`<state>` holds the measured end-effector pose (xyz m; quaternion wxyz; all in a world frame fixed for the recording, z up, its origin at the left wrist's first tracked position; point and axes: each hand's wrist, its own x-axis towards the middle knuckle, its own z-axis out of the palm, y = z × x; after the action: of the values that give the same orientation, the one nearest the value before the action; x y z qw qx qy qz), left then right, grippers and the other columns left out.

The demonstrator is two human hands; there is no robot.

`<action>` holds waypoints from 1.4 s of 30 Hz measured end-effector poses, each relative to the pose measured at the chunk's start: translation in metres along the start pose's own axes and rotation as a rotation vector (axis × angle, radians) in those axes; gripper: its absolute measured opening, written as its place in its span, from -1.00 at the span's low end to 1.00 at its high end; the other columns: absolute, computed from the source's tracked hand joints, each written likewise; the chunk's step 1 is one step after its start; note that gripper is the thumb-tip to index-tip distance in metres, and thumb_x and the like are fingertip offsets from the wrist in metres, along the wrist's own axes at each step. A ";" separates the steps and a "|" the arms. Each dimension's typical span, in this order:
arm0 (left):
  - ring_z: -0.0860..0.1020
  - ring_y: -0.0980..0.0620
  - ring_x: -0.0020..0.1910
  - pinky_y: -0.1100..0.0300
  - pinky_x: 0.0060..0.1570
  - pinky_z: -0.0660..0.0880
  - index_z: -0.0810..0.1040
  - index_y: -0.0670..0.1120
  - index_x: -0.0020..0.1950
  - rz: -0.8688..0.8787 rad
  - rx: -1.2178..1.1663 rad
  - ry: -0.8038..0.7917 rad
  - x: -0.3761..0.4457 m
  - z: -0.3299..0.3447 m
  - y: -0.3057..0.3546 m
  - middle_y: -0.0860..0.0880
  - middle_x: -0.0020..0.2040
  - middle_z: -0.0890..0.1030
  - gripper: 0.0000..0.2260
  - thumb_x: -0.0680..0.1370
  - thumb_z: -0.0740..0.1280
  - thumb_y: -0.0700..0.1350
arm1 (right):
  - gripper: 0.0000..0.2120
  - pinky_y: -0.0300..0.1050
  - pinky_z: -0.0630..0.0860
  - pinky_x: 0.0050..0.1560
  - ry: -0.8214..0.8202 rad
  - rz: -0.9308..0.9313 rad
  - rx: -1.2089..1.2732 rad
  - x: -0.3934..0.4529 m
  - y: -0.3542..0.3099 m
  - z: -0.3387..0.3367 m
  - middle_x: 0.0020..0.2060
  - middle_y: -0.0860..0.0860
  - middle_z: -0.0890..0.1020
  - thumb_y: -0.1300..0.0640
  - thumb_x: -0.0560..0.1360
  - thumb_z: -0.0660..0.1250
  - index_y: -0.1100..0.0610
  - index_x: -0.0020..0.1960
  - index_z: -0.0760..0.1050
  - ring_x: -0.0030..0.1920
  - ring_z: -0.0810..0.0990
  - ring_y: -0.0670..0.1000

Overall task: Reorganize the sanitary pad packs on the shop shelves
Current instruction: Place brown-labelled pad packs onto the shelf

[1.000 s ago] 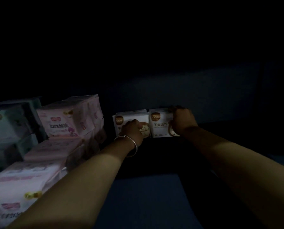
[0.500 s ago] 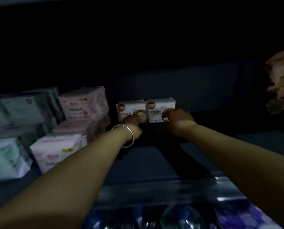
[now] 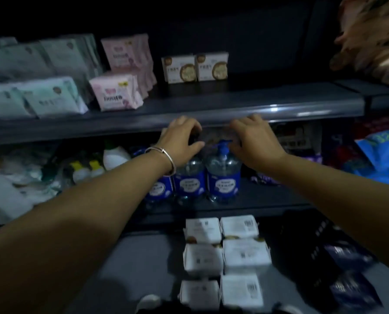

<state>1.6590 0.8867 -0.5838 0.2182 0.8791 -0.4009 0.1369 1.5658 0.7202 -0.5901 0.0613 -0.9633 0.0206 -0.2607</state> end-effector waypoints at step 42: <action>0.52 0.02 0.01 0.11 0.04 0.53 0.38 0.04 0.08 -0.167 0.063 -1.004 -0.086 0.139 -0.034 0.03 0.04 0.51 -0.50 0.26 0.55 -0.07 | -0.38 -0.23 0.33 -0.05 -0.822 0.266 0.067 -0.111 0.046 0.125 0.16 0.07 0.53 -0.10 0.28 0.51 0.13 0.23 0.39 0.13 0.50 0.10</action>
<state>1.6385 0.8936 -0.7495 -0.0179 0.8718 -0.3803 -0.3081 1.5332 0.6955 -0.7586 0.1287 -0.9734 0.1098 0.1544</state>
